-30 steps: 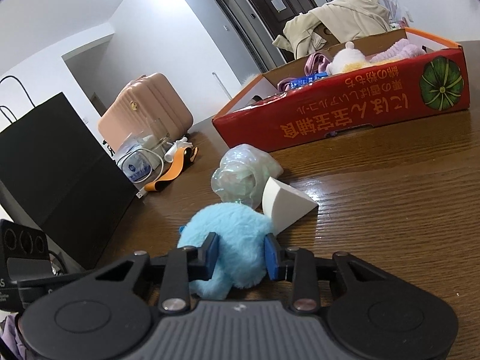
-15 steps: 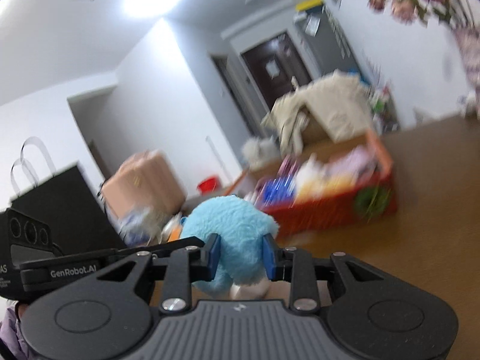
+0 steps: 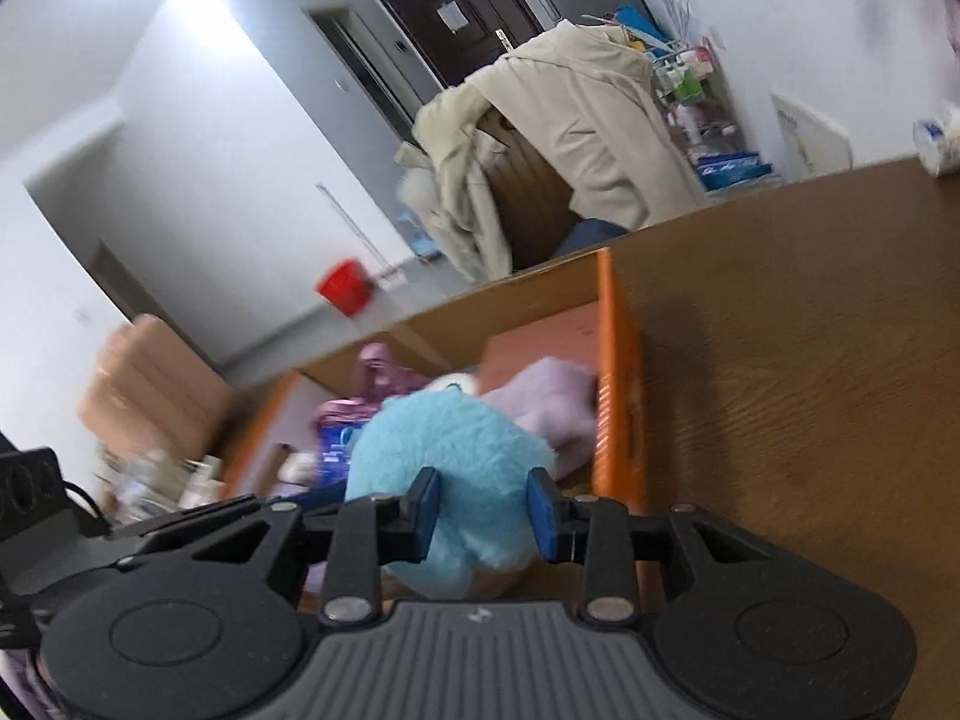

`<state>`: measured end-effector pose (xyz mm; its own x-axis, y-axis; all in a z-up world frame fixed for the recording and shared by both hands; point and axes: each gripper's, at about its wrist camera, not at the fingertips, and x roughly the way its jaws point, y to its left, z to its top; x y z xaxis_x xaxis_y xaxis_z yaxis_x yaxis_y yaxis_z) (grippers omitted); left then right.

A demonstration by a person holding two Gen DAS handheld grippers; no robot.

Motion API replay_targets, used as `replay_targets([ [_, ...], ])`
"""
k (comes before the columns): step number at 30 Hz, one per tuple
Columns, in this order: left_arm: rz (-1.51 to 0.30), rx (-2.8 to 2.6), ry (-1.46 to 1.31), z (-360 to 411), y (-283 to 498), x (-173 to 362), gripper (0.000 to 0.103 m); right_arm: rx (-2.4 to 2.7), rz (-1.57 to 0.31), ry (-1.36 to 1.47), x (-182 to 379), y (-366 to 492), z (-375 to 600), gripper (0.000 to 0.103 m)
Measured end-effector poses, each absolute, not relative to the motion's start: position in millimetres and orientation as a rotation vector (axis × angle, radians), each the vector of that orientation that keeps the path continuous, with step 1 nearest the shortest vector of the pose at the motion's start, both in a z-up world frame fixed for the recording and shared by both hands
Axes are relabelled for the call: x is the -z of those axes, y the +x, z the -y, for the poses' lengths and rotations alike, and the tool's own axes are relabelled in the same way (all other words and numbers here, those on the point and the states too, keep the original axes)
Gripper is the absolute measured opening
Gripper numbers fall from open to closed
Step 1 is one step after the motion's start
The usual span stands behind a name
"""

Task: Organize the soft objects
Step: 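Carry the blue plush into the box and open both tools, then move both tools back toward the clear bag and white sponge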

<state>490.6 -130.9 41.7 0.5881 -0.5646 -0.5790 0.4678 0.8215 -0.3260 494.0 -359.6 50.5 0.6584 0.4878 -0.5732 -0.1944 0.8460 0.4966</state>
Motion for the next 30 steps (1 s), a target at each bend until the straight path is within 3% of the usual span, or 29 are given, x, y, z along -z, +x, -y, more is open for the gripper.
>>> replay_targets([
  [5, -0.740, 0.624, -0.130, 133, 495, -33, 0.029, -0.364, -0.728, 0.320, -63, 476, 361, 0.055],
  [10, -0.752, 0.655, -0.134, 140, 488, -37, 0.032, -0.331, -0.615, 0.310, -84, 469, 359, 0.048],
  [12, -0.762, 0.632, -0.109, 141, 482, -39, 0.032, -0.374, -0.643, 0.339, -79, 475, 354, 0.040],
  [15, -0.731, 0.604, -0.115, 121, 465, -56, 0.033, -0.350, -0.666, 0.310, -75, 467, 346, 0.039],
  [22, -0.575, 0.475, -0.059, 56, 398, -115, 0.051, -0.355, -0.593, 0.276, -112, 407, 348, 0.043],
  [25, -0.526, 0.407, -0.039, 29, 358, -127, 0.061, -0.353, -0.533, 0.222, -128, 367, 347, 0.052],
  [26, -0.502, 0.375, -0.024, 21, 341, -129, 0.068, -0.342, -0.506, 0.200, -131, 350, 343, 0.055],
  [29, -0.407, 0.227, 0.028, 0, 287, -131, 0.076, -0.322, -0.427, 0.158, -134, 298, 333, 0.069],
  [30, -0.389, 0.210, 0.033, -7, 272, -131, 0.083, -0.320, -0.399, 0.158, -134, 282, 331, 0.075],
])
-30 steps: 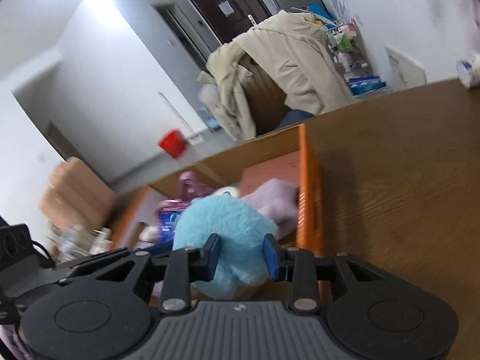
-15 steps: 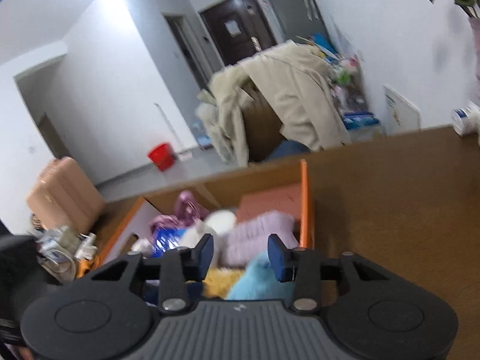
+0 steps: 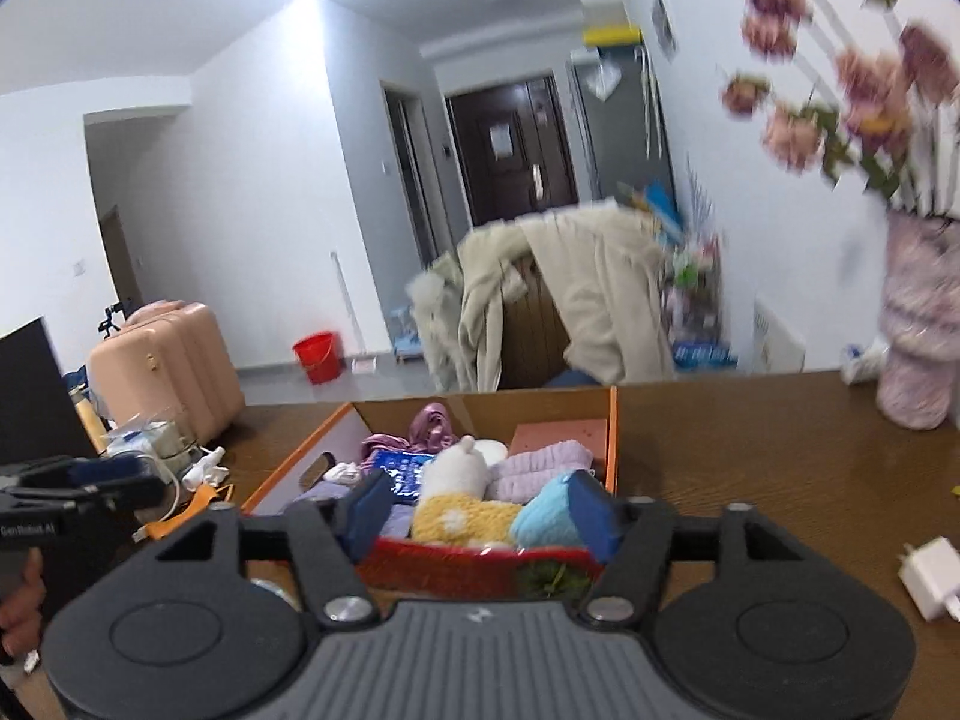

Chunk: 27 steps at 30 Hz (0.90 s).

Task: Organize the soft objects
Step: 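Move both tools back toward the clear bag and white sponge, then grasp the clear plastic bag with the left tool while the right tool grasps the white triangular sponge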

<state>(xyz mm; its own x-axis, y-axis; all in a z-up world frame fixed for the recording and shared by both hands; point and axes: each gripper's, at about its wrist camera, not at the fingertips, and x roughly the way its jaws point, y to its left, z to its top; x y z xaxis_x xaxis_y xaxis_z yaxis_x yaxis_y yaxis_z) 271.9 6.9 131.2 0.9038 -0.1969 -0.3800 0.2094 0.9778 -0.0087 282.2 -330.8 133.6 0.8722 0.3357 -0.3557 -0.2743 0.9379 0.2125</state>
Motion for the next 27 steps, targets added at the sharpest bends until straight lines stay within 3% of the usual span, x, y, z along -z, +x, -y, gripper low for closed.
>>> replay_targets([
  [5, -0.345, 0.206, 0.000, -37, 197, -124, 0.098, -0.290, -0.302, 0.109, -118, 207, 307, 0.088],
  [11, -0.376, 0.137, -0.013, -48, 141, -80, 0.098, -0.235, -0.315, 0.110, -69, 138, 275, 0.095],
  [16, -0.454, 0.163, -0.050, -52, 134, -56, 0.098, -0.287, -0.462, 0.076, -28, 122, 242, 0.093],
  [23, -0.447, 0.183, -0.053, -48, 163, -50, 0.099, -0.308, -0.478, 0.032, -28, 136, 220, 0.089],
  [27, -0.458, 0.231, -0.032, -32, 224, -47, 0.099, -0.327, -0.523, 0.000, -24, 184, 200, 0.078],
])
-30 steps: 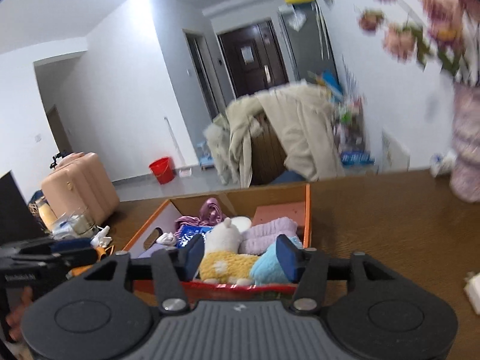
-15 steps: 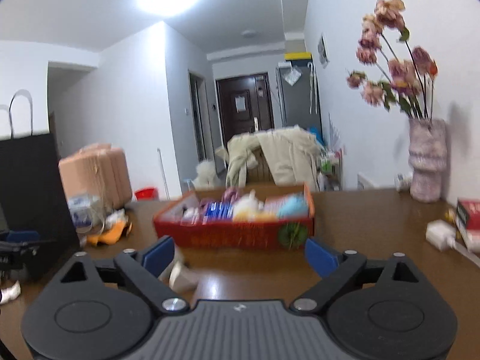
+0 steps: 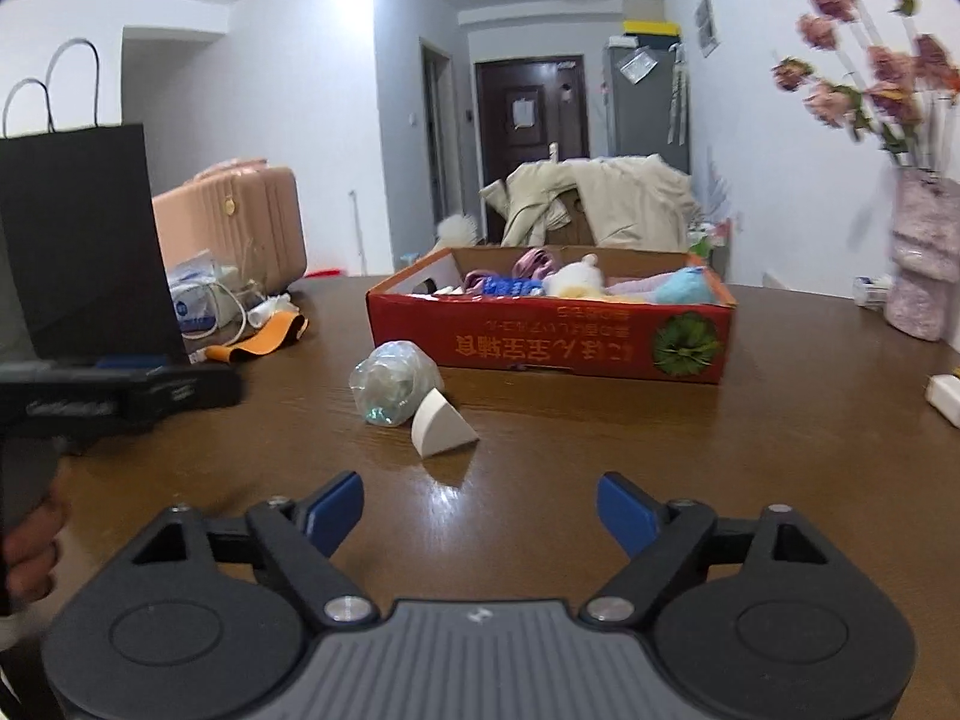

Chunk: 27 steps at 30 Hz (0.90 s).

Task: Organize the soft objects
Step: 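Grasp the clear plastic bag with the left tool while the right tool grasps the white triangular sponge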

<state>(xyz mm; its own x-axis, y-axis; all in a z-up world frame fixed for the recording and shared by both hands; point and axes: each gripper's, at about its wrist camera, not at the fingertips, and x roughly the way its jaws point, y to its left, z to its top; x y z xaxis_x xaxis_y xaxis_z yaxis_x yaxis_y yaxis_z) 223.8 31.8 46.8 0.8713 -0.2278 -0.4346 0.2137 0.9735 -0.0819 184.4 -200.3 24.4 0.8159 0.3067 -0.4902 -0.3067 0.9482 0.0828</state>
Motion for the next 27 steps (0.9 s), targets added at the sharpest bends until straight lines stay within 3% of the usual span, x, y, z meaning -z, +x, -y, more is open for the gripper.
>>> replay_targets([
  [3, -0.498, 0.279, -0.025, -19, 280, -40, 0.098, -0.352, -0.548, -0.035, -18, 225, 181, 0.068],
  [7, -0.551, 0.342, -0.085, -15, 330, -20, 0.091, -0.389, -0.563, -0.044, -5, 271, 160, 0.064],
  [9, -0.578, 0.360, -0.191, -23, 343, -8, 0.078, -0.402, -0.559, -0.073, 1, 283, 153, 0.050],
  [11, -0.616, 0.407, -0.214, -27, 351, 0, 0.045, -0.441, -0.564, -0.084, 6, 289, 151, 0.031],
  [12, -0.636, 0.433, -0.229, -30, 352, 3, 0.044, -0.466, -0.558, -0.066, 6, 288, 152, 0.022],
  [21, -0.666, 0.447, -0.291, -37, 353, 14, 0.041, -0.505, -0.613, 0.189, 15, 301, 187, 0.019],
  [27, -0.667, 0.453, -0.301, -39, 353, 14, 0.038, -0.509, -0.611, 0.204, 16, 304, 189, 0.019],
])
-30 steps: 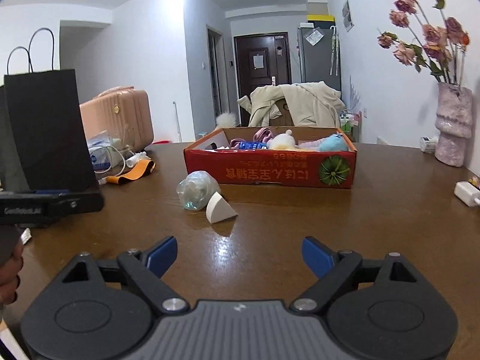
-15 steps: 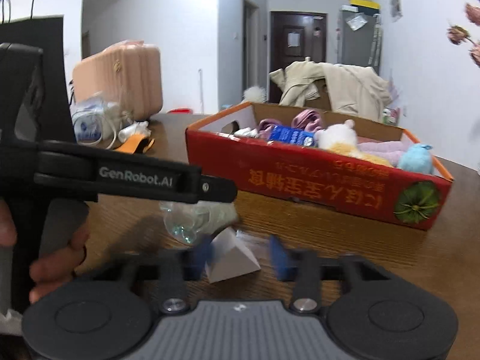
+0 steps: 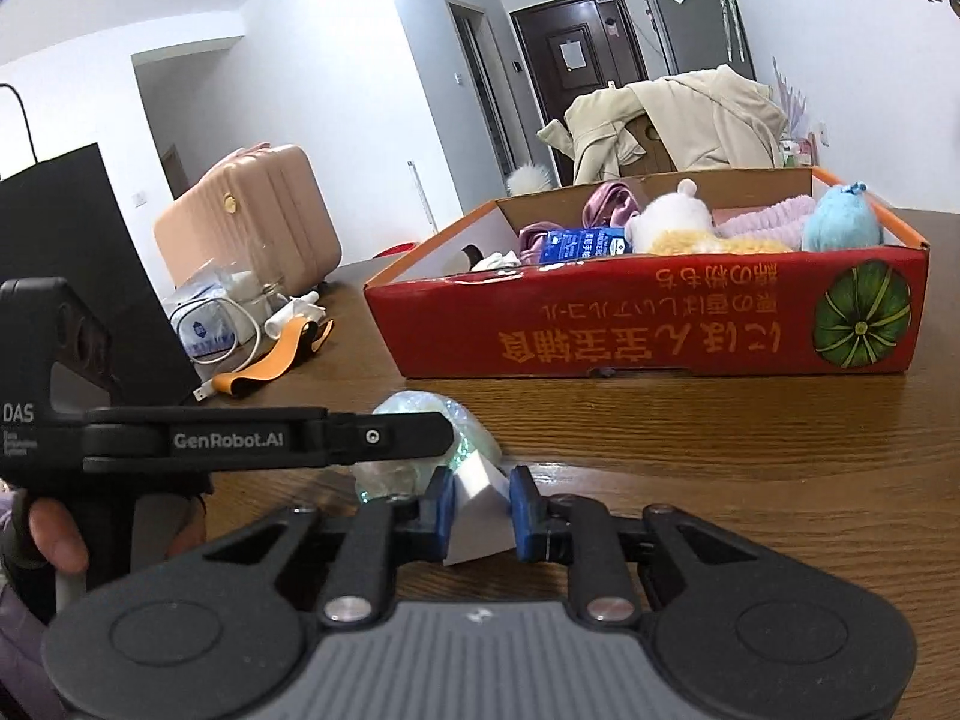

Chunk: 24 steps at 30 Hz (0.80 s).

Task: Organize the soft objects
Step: 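Grasp the clear plastic bag with the left tool while the right tool grasps the white triangular sponge, then carry the bag and sponge into the box and open both tools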

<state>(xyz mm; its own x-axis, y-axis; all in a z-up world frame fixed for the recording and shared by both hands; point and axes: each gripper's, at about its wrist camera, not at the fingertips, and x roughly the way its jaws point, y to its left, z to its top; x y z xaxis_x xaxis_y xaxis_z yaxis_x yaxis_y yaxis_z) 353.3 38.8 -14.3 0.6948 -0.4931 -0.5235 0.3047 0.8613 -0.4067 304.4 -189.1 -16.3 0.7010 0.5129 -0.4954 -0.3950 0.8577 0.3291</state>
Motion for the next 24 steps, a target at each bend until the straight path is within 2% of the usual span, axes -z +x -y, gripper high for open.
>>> replay_targets([
  [8, -0.622, 0.380, -0.204, -31, 338, -3, 0.034, -0.459, -0.564, 0.163, 10, 294, 187, 0.018],
  [18, -0.485, 0.364, -0.305, -48, 211, -62, 0.036, -0.424, -0.411, 0.175, -39, 191, 223, 0.018],
  [24, -0.457, 0.331, -0.283, -42, 211, -78, 0.036, -0.438, -0.376, 0.165, -54, 186, 228, 0.018],
])
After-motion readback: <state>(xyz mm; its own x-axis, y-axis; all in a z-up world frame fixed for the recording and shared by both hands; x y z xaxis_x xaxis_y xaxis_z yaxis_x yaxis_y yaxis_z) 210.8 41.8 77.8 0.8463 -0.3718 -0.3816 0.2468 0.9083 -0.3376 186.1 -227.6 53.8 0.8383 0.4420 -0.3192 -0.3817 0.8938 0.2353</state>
